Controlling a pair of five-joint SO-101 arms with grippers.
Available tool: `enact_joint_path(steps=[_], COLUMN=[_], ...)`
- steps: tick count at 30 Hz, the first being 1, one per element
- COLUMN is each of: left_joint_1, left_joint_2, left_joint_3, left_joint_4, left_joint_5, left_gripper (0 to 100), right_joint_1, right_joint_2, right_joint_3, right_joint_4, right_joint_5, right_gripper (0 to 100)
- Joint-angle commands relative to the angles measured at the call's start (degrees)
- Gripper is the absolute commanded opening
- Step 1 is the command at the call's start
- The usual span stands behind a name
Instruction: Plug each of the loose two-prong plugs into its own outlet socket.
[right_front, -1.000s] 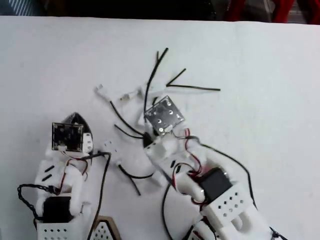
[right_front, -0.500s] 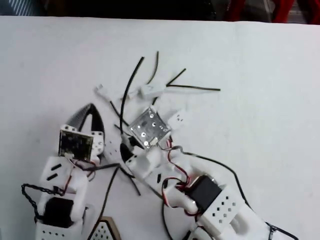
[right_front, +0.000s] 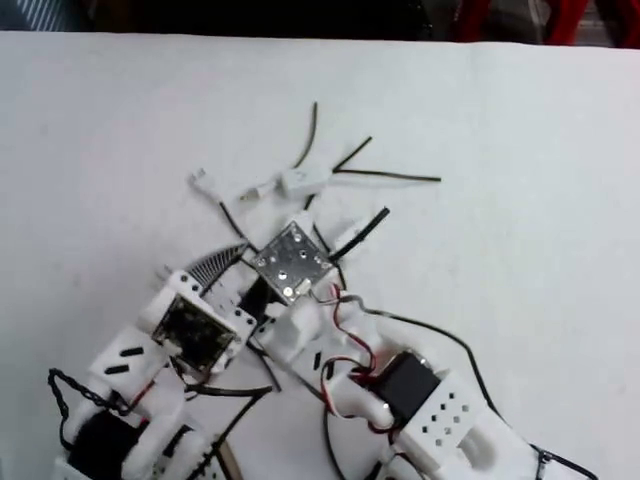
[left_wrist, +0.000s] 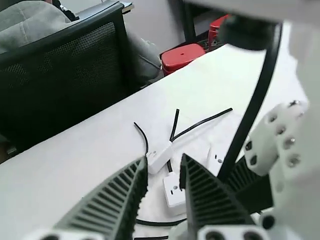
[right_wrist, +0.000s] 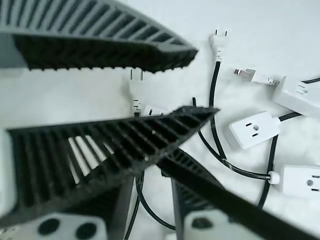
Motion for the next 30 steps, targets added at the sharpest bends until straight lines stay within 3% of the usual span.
enact_joint_path(steps=[1,5,9,16,19,23,30], left_joint_1=[-3.56,-12.53,-17.01,-17.98,-17.89,-17.89,-17.89], left_joint_2=[0.48,0.75,8.04,33.36,42.95,54.2,68.26], left_joint_3=[-5.01,-6.15,-6.68,-18.46,-23.82,-27.52,-28.4], left_joint_4=[0.53,1.85,3.78,11.78,16.18,20.92,21.1], left_joint_5=[2.64,4.92,4.75,5.54,11.52,18.9,21.63], left_gripper=[12,12,12,13,15,26,27], right_joint_1=[2.15,8.31,13.32,20.0,22.2,23.08,23.08], right_joint_2=[0.04,0.22,0.57,0.57,0.57,0.57,0.57], right_joint_3=[-0.88,-0.88,0.35,5.1,5.36,5.36,5.45], right_joint_4=[0.48,0.75,-0.04,-7.34,-8.31,-8.57,-8.57], right_joint_5=[-0.09,-0.62,-0.62,-0.7,-0.7,-0.7,-0.7], right_gripper=[1.7,1.7,1.7,1.7,1.7,1.7,1.7])
